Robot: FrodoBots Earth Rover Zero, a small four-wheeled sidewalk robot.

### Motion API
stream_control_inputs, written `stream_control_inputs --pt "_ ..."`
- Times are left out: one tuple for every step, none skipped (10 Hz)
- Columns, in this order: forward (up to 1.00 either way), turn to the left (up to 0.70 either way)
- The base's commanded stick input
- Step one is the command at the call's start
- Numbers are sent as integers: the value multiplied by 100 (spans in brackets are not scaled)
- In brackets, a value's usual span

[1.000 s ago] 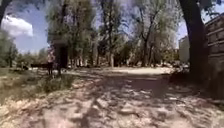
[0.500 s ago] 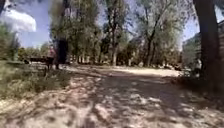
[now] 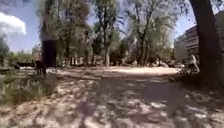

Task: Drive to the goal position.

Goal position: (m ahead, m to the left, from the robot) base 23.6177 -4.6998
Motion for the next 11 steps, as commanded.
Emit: stream_control_inputs --pt "70 0" --pt "70 0" --pt "70 0" --pt "70 0" --pt "70 0" --pt "70 0" --pt "70 0" --pt "70 0" --pt "70 0" --pt "70 0" --pt "70 0"
